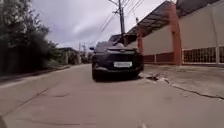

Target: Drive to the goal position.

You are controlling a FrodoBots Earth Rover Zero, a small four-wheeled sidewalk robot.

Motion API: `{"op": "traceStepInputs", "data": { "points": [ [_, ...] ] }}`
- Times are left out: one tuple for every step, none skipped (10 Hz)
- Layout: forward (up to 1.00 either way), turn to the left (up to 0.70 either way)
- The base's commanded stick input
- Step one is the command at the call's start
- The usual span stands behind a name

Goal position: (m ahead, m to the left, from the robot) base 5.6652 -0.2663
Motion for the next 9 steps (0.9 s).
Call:
{"op": "traceStepInputs", "data": {
  "points": [
    [1.0,0.0],
    [1.0,0.0],
    [1.0,0.0],
    [1.0,0.0],
    [0.88,0.0],
    [0.06,0.0],
    [0.0,0.0],
    [0.0,0.0],
    [0.0,0.07]
  ]
}}
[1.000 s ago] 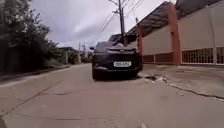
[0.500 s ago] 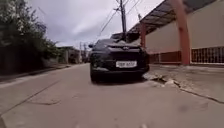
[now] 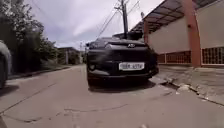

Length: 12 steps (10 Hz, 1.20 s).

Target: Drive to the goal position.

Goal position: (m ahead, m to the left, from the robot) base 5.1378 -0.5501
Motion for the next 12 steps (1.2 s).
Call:
{"op": "traceStepInputs", "data": {
  "points": [
    [0.0,0.86],
    [0.0,1.0],
    [0.0,1.0],
    [0.0,1.0],
    [0.0,1.0],
    [0.0,1.0],
    [0.0,1.0],
    [0.0,1.0],
    [0.0,1.0],
    [0.0,1.0],
    [0.0,1.0],
    [0.0,1.0]
  ]
}}
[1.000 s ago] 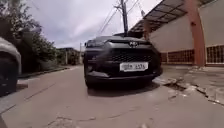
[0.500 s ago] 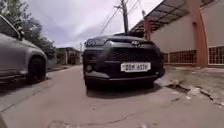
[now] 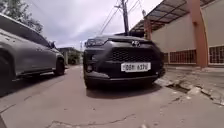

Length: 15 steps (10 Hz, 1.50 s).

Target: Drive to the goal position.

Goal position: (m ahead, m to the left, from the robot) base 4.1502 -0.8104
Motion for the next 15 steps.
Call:
{"op": "traceStepInputs", "data": {
  "points": [
    [0.0,1.0],
    [0.0,1.0],
    [0.0,1.0],
    [0.0,1.0],
    [0.0,1.0],
    [0.0,1.0],
    [0.0,1.0],
    [0.0,1.0],
    [0.0,1.0],
    [0.0,1.0],
    [0.0,1.0],
    [0.0,1.0],
    [0.0,1.0],
    [0.0,1.0],
    [0.0,1.0]
  ]
}}
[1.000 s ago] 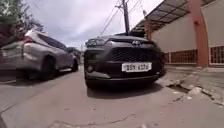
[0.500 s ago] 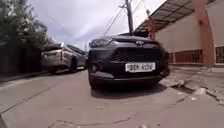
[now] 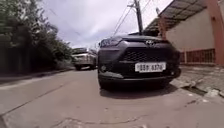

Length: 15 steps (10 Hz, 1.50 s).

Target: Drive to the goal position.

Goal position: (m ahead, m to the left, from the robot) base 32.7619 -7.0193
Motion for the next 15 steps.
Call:
{"op": "traceStepInputs", "data": {
  "points": [
    [0.0,1.0],
    [0.0,1.0],
    [0.0,1.0],
    [0.0,1.0],
    [0.0,1.0],
    [0.0,1.0],
    [0.0,0.82],
    [0.03,0.0],
    [0.31,0.0],
    [0.96,0.0],
    [1.0,0.0],
    [1.0,0.0],
    [1.0,0.0],
    [1.0,0.0],
    [1.0,0.0]
  ]
}}
